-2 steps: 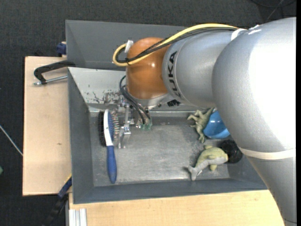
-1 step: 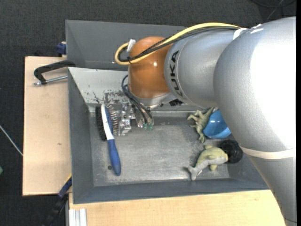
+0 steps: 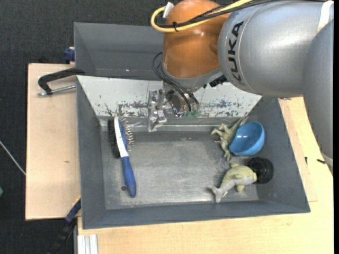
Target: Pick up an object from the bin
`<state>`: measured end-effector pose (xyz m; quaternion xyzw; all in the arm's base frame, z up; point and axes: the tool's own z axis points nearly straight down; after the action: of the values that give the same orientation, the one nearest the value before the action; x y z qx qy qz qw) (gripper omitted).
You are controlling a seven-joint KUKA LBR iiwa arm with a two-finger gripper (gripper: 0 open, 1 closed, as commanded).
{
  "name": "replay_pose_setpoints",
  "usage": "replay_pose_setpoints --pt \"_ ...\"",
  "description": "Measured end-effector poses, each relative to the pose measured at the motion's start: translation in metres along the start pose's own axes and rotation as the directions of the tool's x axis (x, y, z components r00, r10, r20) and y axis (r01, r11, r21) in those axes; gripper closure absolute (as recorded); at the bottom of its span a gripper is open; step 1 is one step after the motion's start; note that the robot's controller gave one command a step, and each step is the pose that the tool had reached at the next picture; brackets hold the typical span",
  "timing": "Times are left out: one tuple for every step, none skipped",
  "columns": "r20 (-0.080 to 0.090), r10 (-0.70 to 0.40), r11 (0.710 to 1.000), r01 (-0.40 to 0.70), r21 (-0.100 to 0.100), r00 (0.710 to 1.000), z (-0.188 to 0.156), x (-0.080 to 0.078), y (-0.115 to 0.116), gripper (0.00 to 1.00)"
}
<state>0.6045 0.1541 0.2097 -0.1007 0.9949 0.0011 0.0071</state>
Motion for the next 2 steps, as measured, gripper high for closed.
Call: replay_pose_setpoints --pt "-0.019 0.120 0.993 -0.120 0.002 0.993 0.0670 0.0418 -0.0042 1.00" --pt "-0.012 0.119 0.993 -0.119 0.001 0.993 0.0641 0.0396 -0.0040 0.00"
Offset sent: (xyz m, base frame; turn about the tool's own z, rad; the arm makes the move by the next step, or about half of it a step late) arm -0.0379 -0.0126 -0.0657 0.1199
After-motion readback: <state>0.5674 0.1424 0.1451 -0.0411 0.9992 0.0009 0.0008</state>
